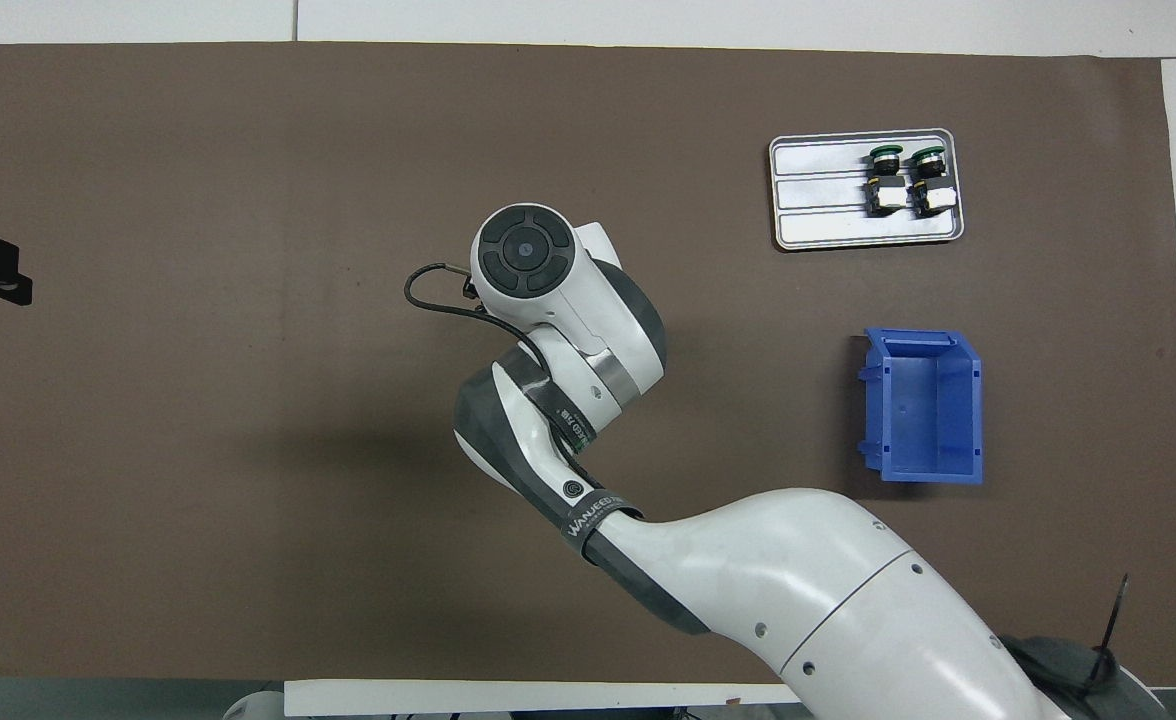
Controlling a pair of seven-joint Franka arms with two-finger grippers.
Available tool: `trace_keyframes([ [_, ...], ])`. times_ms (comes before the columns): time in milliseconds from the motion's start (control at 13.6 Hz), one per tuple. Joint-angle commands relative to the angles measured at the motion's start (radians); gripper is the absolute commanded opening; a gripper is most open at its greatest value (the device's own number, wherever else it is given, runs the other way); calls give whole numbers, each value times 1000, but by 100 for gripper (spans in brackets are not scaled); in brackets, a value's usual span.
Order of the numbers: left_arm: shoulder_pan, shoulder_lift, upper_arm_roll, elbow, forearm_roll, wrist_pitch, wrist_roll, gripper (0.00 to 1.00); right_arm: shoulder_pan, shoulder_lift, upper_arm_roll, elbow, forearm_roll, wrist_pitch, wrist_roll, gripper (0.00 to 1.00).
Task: Place and press button with both arms
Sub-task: 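Close the right gripper around the green button, then carry the button with the right gripper over the blue bin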
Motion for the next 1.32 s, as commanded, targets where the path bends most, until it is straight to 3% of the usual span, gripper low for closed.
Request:
trace_keyframes([
  [0, -3, -12, 9, 11, 3, -10, 8, 100, -3, -17, 3, -40, -18, 40, 8, 91],
  [147, 1, -16, 9, 11, 1, -9, 8, 100, -3, -9, 3, -39, -18, 54, 2, 61],
  [367, 0, -16, 9, 11, 1, -1, 7, 100, -6, -9, 4, -28, -18, 22, 0, 0],
  [586, -5, -18, 9, 9, 1, -3, 2, 100, -44, -30, 1, 21, -18, -125, -108, 0],
  [806, -5, -18, 7, 9, 1, -3, 2, 100, -179, -185, 1, -29, -15, -264, -404, 0],
  [1026, -5, -18, 7, 9, 0, -1, 1, 100, -376, -410, 1, -220, -9, -345, -781, 0],
  [1246, -5, -18, 9, 11, 1, -1, 10, 100, -533, -614, 1, -481, -3, -290, -995, 0],
])
